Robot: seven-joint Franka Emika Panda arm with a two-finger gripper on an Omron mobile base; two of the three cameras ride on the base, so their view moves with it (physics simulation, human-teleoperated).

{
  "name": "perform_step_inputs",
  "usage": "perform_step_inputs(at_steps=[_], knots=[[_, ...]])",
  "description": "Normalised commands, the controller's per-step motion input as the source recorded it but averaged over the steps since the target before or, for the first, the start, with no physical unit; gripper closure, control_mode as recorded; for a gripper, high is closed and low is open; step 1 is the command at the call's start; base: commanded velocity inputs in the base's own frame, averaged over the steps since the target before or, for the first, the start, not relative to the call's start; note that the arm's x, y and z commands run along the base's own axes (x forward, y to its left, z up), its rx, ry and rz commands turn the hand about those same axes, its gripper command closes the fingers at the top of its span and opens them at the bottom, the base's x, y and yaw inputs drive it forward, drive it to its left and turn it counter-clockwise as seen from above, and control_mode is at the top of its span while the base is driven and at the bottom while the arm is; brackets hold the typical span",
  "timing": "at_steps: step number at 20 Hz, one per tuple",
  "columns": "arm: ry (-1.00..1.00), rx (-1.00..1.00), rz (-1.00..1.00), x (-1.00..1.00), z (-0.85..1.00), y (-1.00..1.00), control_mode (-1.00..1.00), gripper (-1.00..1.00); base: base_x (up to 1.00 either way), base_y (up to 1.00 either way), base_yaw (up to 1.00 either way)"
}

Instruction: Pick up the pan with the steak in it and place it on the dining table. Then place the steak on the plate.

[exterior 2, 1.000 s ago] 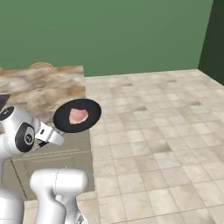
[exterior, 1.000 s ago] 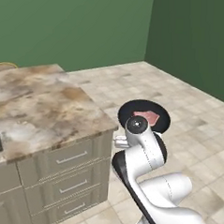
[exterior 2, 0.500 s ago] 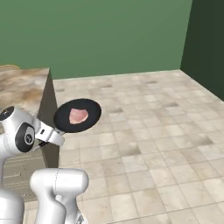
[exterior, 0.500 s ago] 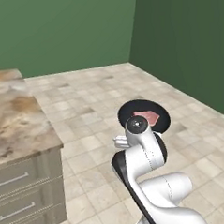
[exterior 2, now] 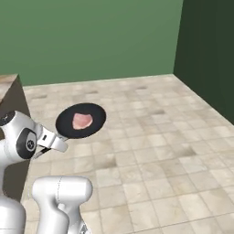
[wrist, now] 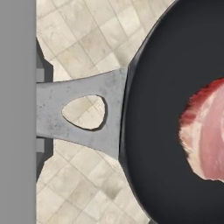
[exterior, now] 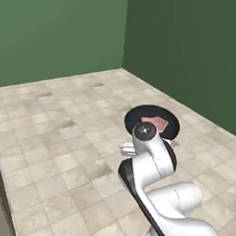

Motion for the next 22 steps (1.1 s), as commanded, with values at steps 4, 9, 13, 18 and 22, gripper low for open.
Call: perform_step_inputs(at_steps=[4,9,13,18,22], knots=[[0.0,0.0,0.0,0.0,0.0,0.0,1.0,1.0,1.0,-0.05,0.0],[0.0,0.0,0.0,0.0,0.0,0.0,1.0,1.0,1.0,0.0,0.0],[0.0,0.0,0.0,0.0,0.0,0.0,1.0,1.0,1.0,0.04,0.0],[0.0,0.0,0.0,0.0,0.0,0.0,1.0,1.0,1.0,0.07,0.0],[0.0,0.0,0.0,0.0,0.0,0.0,1.0,1.0,1.0,0.11,0.0]])
